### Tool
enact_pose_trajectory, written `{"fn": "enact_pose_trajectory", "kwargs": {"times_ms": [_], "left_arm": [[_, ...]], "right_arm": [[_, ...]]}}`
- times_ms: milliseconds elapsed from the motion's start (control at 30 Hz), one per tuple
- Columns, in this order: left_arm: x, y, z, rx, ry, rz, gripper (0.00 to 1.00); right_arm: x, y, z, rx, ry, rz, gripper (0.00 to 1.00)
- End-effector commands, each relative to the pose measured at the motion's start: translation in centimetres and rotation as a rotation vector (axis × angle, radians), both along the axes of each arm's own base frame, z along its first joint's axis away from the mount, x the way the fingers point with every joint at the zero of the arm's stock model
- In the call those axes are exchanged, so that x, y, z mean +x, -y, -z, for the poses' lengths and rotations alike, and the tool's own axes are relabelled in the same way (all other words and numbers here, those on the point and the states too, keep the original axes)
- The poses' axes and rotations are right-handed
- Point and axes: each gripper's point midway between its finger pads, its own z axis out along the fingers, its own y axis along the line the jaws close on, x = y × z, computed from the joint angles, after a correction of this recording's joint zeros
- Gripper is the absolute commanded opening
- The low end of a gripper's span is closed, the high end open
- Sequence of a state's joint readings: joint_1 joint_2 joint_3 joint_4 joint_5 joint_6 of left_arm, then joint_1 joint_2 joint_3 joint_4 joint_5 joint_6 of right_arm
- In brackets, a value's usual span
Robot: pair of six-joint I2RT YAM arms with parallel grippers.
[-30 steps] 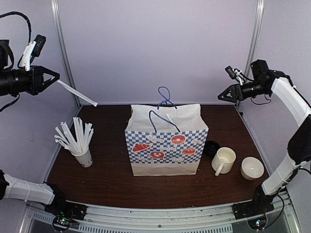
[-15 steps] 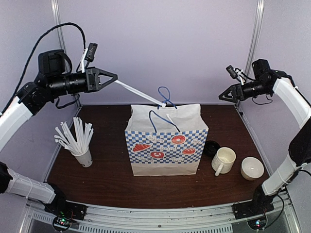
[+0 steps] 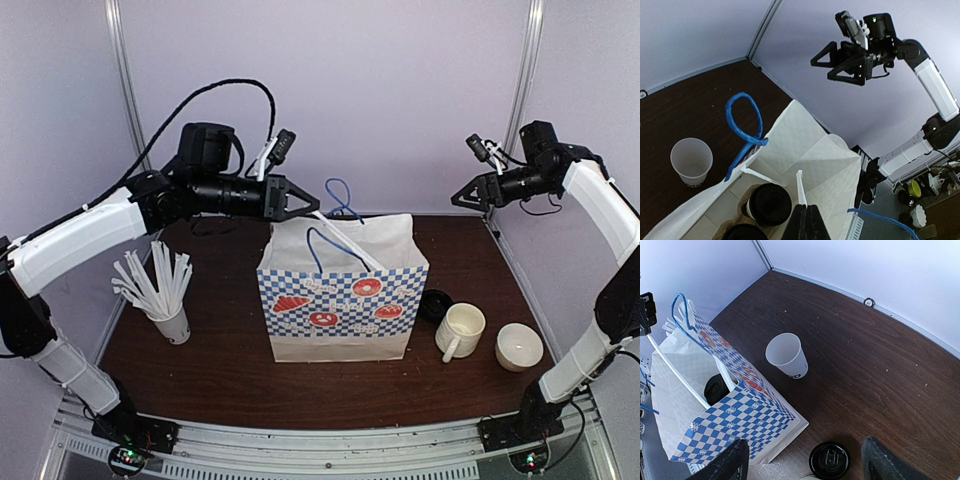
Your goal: Pack the takeout coffee
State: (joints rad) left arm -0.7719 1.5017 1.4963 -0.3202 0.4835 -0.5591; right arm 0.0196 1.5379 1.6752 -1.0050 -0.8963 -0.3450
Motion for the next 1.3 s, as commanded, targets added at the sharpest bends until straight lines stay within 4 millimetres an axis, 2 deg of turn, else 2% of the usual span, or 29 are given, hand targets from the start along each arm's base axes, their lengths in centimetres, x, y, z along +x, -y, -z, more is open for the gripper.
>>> {"fn": "enact_pose_trajectory", "kwargs": {"times_ms": [0,100,167,300,500,600,667,700,800,900,1000,1067,1133,1267], "left_arm": [[0.2,1.5,3.3,0.124,-0.042,0.056,0.11],[0.0,2.7,5.1,0.169,-0.113,0.111,0.27],[-0.1,2.8,5.1,0.191,-0.102,0.124,0.36],[0.2,1.6,3.3,0.229,-0.008,0.086,0.45],[1.0,-1.7,-0.4,0.331,0.205,-0.008,0.6],[1.6,-3.9,-2.4,0.384,0.32,-0.088,0.68],[2.5,-6.0,-3.6,0.432,0.402,-0.179,0.77],[3.0,-7.4,-4.6,0.454,0.452,-0.245,0.82],[4.2,-10.6,-5.7,0.5,0.535,-0.387,0.97],[5.8,-14.2,-6.7,0.545,0.604,-0.549,0.97],[8.6,-19.5,-6.7,0.625,0.575,-0.769,0.98],[9.7,-22.0,-6.2,0.636,0.524,-0.867,0.97],[10.2,-23.1,-5.9,0.636,0.499,-0.903,0.97],[10.3,-23.0,-5.5,0.64,0.505,-0.89,0.98]], "right_arm": [[-0.5,0.3,-0.1,-0.017,0.012,0.007,0.81],[-0.5,0.3,-0.3,-0.016,0.009,0.009,0.81],[-0.7,0.1,-0.6,-0.006,0.008,0.003,0.81],[-1.1,0.1,-1.5,0.003,0.016,-0.002,0.82],[-1.1,0.8,-3.0,-0.046,0.07,0.031,0.83],[-0.3,1.9,-4.0,-0.082,0.113,0.109,0.87],[0.6,3.0,-4.6,-0.108,0.151,0.187,0.98],[1.2,3.7,-5.1,-0.128,0.188,0.233,0.99],[3.3,7.6,-5.2,-0.238,0.238,0.464,0.99],[3.6,9.5,-7.4,-0.217,0.295,0.568,0.99],[3.3,10.0,-10.0,-0.157,0.341,0.639,0.99],[2.9,10.1,-10.8,-0.136,0.351,0.655,0.99],[2.4,10.0,-10.9,-0.136,0.358,0.648,0.99],[1.9,9.6,-10.5,-0.129,0.354,0.627,0.99]]}}
